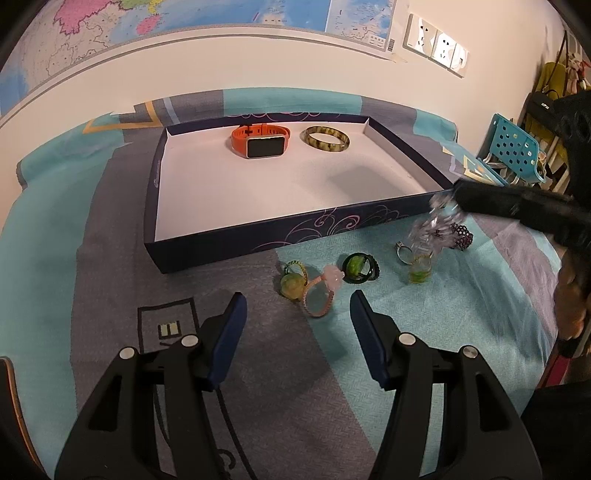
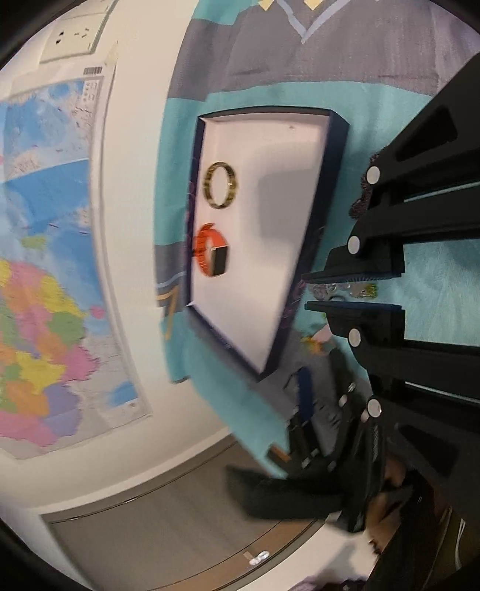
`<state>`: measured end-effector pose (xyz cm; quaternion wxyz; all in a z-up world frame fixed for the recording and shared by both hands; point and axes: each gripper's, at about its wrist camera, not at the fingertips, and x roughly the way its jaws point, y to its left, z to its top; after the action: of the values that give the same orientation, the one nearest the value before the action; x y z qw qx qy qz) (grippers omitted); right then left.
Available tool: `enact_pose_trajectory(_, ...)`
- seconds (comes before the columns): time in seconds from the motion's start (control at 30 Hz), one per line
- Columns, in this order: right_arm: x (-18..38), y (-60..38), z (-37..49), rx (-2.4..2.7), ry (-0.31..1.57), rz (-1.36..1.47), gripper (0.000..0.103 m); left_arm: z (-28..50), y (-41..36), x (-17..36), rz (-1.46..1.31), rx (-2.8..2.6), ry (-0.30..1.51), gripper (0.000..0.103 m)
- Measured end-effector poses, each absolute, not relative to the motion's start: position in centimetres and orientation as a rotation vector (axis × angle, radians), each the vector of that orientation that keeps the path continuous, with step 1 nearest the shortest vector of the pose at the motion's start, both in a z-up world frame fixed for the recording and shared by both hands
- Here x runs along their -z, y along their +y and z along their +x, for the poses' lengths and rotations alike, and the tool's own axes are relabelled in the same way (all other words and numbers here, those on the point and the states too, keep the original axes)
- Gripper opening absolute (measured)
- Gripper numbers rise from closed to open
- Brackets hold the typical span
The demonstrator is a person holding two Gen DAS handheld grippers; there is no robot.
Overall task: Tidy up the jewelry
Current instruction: 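Grasp the clear crystal bead bracelet with the right gripper and lift, then grasp the pink ring with the left gripper while the right holds the crystal bracelet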
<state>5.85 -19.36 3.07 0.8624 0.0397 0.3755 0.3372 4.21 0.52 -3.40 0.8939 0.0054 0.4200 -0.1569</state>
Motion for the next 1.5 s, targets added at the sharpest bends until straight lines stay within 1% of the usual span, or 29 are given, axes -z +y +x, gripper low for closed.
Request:
enact_pose_trajectory(0.23, -5.0, -20.7, 5.2, -0.768, 0.734, 0.161, 0.008, 4.2, 0.5, 3.3, 0.015, 0.324, 0.867, 0.058)
enact_pose_trajectory(0.53, -3.6, -21.2, 5.5, -0.751, 0.785, 0.196, 0.008, 3.4, -0.1, 2.8, 0.043, 0.336, 0.842, 0.058)
enact_pose_trajectory(0.73, -3.1, -21.0, 4.9, -0.756, 0.801, 0.17, 0.008, 3.3, -0.2, 2.7, 0.047, 0.342, 0.842, 0.058)
enact_pose_trajectory(0.9, -1.6, -21.5, 5.1, -0.71, 0.844, 0.15, 0.008, 3.3, -0.3, 2.9, 0.05, 0.35, 0.851, 0.053)
enact_pose_trajectory(1.0, -0.4, -21.7, 5.3, -0.684, 0.875, 0.146, 0.008, 3.4, -0.4, 3.1, 0.052, 0.361, 0.857, 0.047)
enact_pose_trajectory(1.07, 0.1, -21.7, 5.3, -0.664, 0.885, 0.134, 0.008, 3.6, -0.4, 3.2, 0.047, 0.366, 0.864, 0.04)
enact_pose_trajectory(1.17, 0.6, -21.8, 5.4, -0.651, 0.894, 0.129, 0.008, 3.8, -0.3, 3.4, 0.041, 0.375, 0.875, 0.033)
enact_pose_trajectory(1.23, 0.8, -21.8, 5.4, -0.64, 0.896, 0.123, 0.01, 3.8, -0.5, 3.4, 0.045, 0.381, 0.876, 0.032)
enact_pose_trajectory(1.27, 0.9, -21.8, 5.4, -0.632, 0.898, 0.115, 0.011, 3.8, -0.5, 3.5, 0.047, 0.381, 0.877, 0.034)
enact_pose_trajectory(1.3, 1.0, -21.8, 5.4, -0.627, 0.9, 0.111, 0.011, 3.8, -0.6, 3.5, 0.051, 0.378, 0.876, 0.036)
enact_pose_trajectory(1.33, 1.1, -21.8, 5.4, -0.624, 0.903, 0.105, 0.011, 3.8, -0.7, 3.5, 0.057, 0.374, 0.875, 0.041)
enact_pose_trajectory(1.4, 1.4, -21.8, 5.4, -0.616, 0.907, 0.097, 0.011, 4.1, -0.9, 3.7, 0.067, 0.371, 0.88, 0.041)
enact_pose_trajectory(1.5, 1.6, -21.9, 5.3, -0.604, 0.911, 0.094, 0.013, 4.4, -1.3, 3.9, 0.081, 0.367, 0.893, 0.039)
